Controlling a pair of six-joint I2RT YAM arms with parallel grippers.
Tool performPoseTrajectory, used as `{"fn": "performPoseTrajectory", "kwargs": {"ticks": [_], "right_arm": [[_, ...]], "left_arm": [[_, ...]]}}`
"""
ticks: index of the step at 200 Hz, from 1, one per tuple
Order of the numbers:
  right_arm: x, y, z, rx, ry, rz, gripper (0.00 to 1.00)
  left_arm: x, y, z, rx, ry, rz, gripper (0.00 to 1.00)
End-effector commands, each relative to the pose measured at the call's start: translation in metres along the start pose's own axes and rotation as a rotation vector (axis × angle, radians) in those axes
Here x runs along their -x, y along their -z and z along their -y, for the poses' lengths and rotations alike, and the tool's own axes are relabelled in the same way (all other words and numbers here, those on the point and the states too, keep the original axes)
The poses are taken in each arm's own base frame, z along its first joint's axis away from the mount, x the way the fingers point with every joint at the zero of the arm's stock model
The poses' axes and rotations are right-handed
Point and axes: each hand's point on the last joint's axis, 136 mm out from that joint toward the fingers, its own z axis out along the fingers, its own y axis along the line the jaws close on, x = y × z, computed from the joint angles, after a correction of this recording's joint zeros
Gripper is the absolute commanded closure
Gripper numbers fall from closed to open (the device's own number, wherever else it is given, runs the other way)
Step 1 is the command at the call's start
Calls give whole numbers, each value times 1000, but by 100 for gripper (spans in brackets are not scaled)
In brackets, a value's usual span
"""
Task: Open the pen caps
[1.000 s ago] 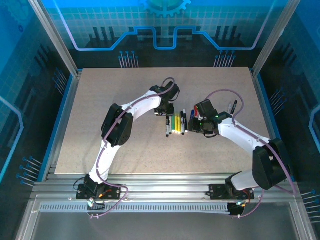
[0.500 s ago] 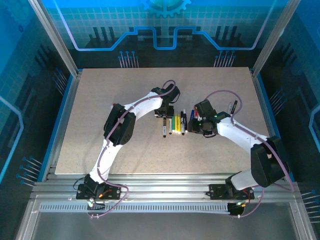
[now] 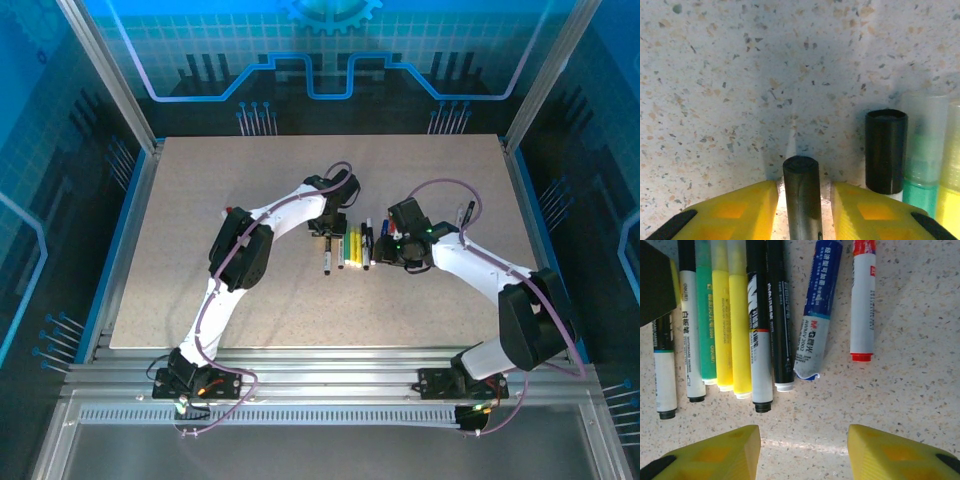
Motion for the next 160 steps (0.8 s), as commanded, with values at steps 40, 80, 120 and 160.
{"fn": "performPoseTrajectory", "kwargs": {"ticks": [40, 80, 120, 160], "right_arm": [[3, -2, -13, 31, 13, -2, 50], [1, -4, -14, 29, 16, -8, 51], [0, -6, -18, 32, 23, -14, 51], [-1, -7, -25, 44, 34, -18, 51]], "left_arm": [[-14, -15, -8, 66, -27, -55, 68], [-13, -19, -9, 65, -22, -59, 73], [-9, -19, -16, 70, -8, -56, 80], [0, -7, -24, 72, 10, -32, 85]]}}
